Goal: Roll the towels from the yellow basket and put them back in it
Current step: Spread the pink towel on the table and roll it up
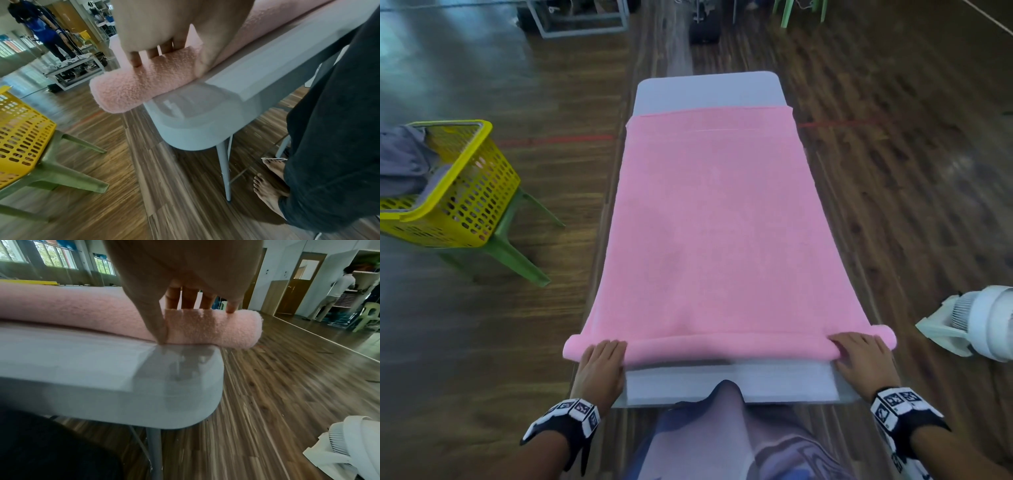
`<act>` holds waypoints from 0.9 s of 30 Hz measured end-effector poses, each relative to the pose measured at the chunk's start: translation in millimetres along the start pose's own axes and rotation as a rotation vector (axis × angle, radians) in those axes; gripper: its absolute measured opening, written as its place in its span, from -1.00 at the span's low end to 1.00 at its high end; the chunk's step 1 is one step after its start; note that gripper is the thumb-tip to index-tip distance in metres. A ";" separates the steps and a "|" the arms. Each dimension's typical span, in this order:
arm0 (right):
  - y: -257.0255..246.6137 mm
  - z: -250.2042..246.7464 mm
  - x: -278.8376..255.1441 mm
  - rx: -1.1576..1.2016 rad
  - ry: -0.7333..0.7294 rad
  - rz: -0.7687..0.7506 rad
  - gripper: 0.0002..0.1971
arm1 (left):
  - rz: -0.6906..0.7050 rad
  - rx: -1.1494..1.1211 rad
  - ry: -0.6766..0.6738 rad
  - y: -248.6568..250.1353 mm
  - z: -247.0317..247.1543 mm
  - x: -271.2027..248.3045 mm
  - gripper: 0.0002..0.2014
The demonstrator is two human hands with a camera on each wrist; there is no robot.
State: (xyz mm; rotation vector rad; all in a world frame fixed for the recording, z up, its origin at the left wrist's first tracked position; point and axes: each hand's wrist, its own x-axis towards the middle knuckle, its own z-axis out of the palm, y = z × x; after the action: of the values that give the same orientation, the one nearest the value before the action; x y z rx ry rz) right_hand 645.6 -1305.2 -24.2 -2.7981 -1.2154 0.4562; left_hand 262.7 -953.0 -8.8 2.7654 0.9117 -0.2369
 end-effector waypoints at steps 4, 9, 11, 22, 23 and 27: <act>-2.1 -17.0 18.9 -0.062 -0.042 0.022 -0.47 | -0.023 0.042 0.011 0.9 -13.9 12.1 -0.64; -1.9 -27.9 36.5 0.011 0.024 0.016 -0.70 | -0.128 -0.088 0.030 1.6 -18.1 27.2 -0.60; 0.4 -19.0 26.8 0.046 0.006 -0.038 -0.58 | -0.061 -0.068 0.007 -0.9 -14.4 17.7 -0.57; -10.5 -39.0 45.3 -0.058 -0.102 0.076 -0.55 | -0.088 -0.040 0.054 -8.4 -22.1 37.3 -0.66; -10.9 -37.3 44.4 -0.062 -0.141 0.054 -0.51 | -0.077 -0.039 0.032 -9.0 -21.2 36.4 -0.64; -12.7 -17.8 19.1 -0.148 -0.153 0.046 -0.47 | -0.012 -0.040 -0.102 -4.5 -16.8 14.6 -0.47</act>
State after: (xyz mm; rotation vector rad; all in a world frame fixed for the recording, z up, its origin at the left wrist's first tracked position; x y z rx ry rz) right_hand 654.1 -1281.5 -9.8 -2.9687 -1.2650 0.6185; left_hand 272.9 -937.0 3.5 2.6849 0.8983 -0.3546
